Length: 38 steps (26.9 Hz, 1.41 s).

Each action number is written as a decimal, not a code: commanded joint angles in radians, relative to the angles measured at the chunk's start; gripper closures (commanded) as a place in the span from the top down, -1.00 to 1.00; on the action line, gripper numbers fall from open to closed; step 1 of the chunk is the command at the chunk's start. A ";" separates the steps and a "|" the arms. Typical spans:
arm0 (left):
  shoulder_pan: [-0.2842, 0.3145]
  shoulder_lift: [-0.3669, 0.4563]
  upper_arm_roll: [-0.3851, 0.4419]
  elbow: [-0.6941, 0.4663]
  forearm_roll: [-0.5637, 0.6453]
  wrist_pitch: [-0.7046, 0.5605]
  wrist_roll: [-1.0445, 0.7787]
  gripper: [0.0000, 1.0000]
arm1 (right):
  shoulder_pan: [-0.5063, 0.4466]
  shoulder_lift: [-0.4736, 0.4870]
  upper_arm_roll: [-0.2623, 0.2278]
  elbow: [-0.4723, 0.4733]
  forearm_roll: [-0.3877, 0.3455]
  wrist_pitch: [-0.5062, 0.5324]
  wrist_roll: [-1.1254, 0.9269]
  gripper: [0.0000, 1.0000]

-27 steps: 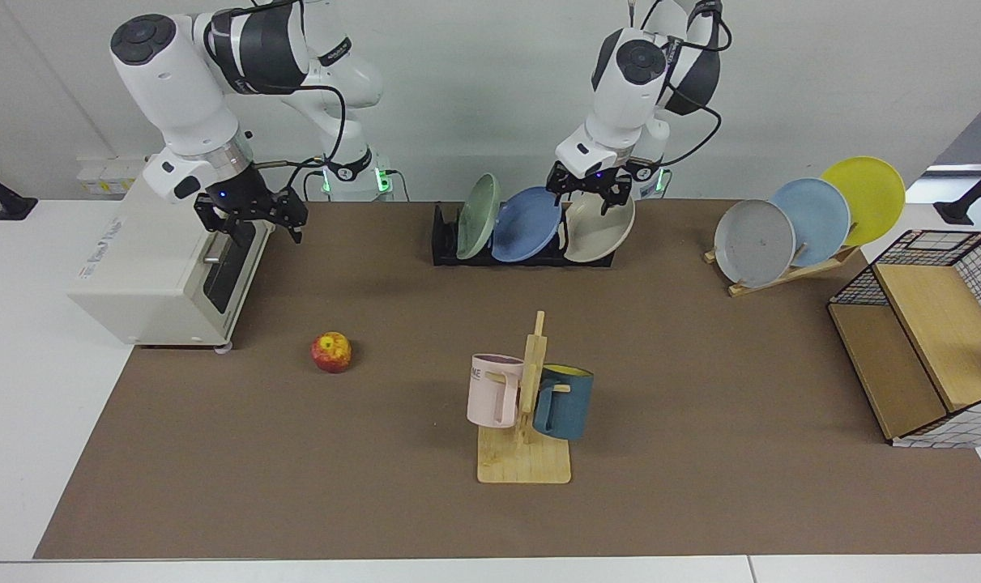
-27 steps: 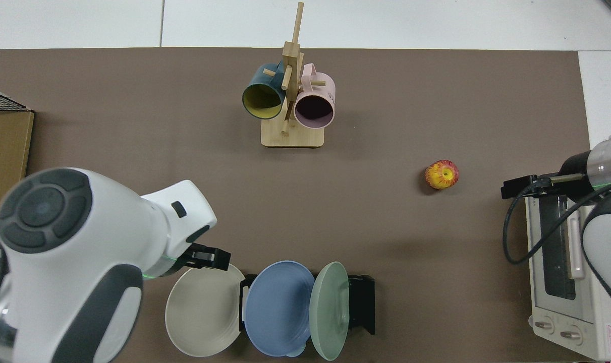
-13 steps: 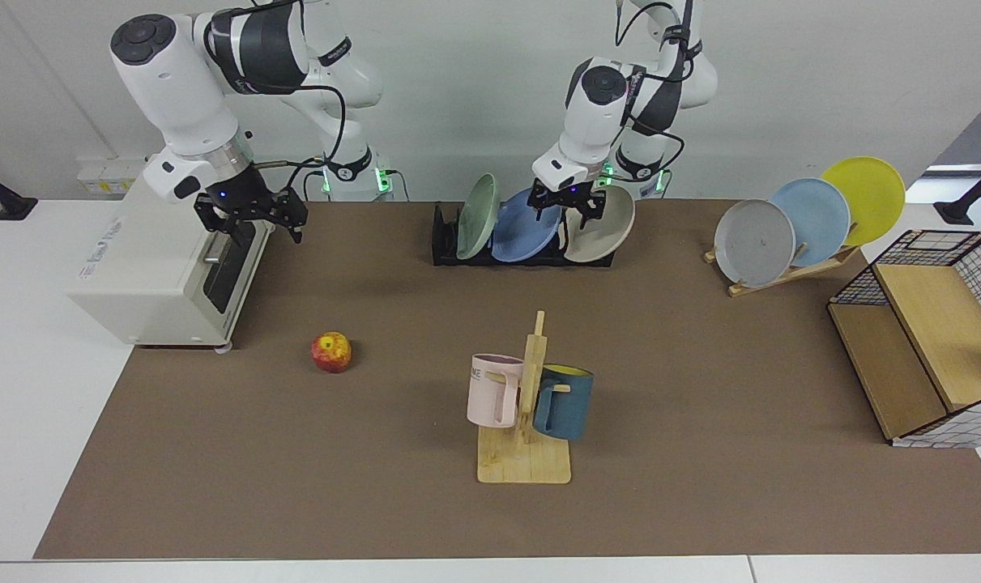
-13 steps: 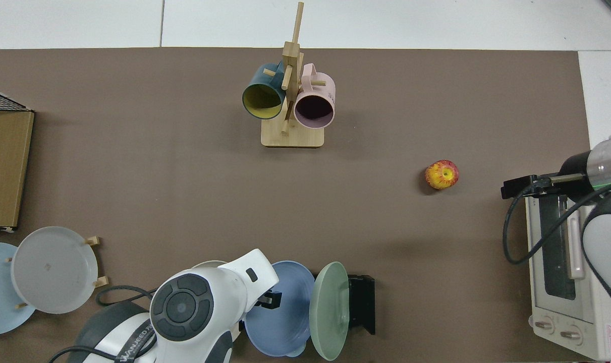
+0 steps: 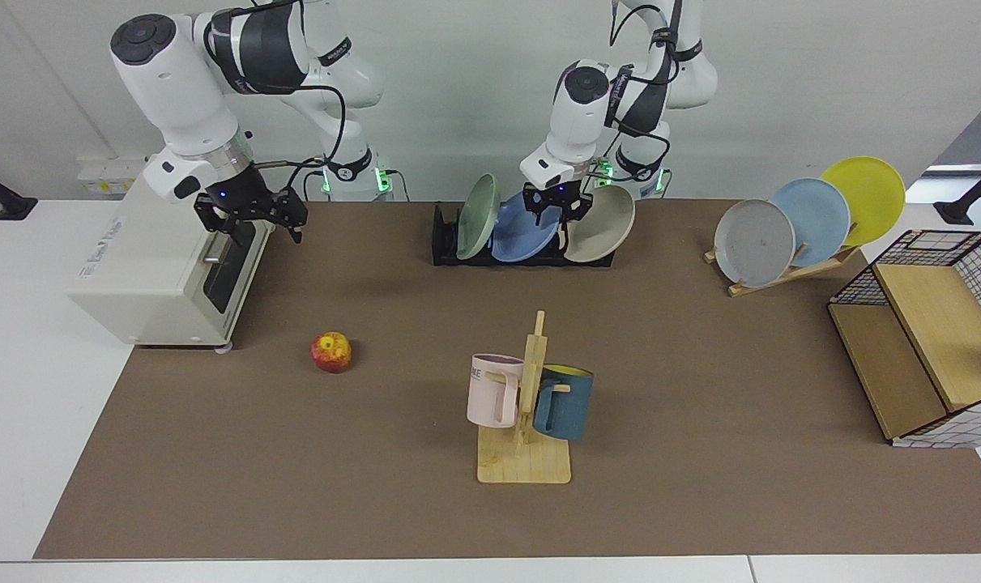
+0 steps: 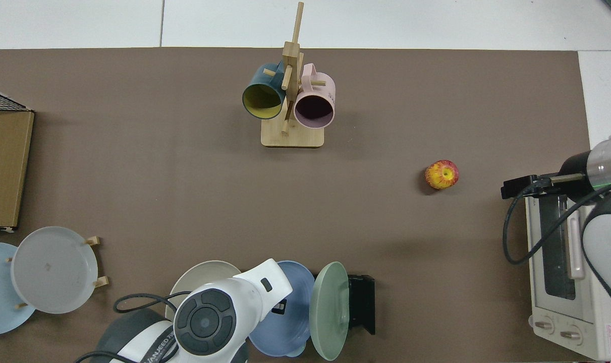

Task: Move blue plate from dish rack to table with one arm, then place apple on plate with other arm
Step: 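Grasp the blue plate rim and lift it out with the left gripper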

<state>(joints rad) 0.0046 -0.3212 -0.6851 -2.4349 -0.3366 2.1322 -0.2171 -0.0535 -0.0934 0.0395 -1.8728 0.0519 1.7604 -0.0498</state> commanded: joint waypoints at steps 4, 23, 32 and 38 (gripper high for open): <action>0.003 -0.015 0.001 -0.004 -0.015 0.008 -0.001 -1.00 | -0.002 -0.006 -0.001 0.000 -0.014 -0.001 0.018 1.00; 0.052 0.114 0.216 0.330 0.042 -0.225 0.073 -1.00 | 0.004 -0.039 0.002 -0.022 -0.020 -0.030 -0.101 1.00; 0.055 0.292 0.346 0.462 0.031 -0.121 0.163 -1.00 | 0.004 -0.016 0.003 -0.123 0.002 0.155 -0.124 1.00; 0.077 0.444 0.368 0.471 -0.053 0.020 0.244 -1.00 | 0.004 0.075 0.005 -0.144 0.003 0.264 -0.125 1.00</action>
<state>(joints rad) 0.0672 -0.0068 -0.3209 -2.0074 -0.3209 2.0808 -0.0406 -0.0476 -0.0802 0.0436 -1.9948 0.0488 1.9300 -0.1459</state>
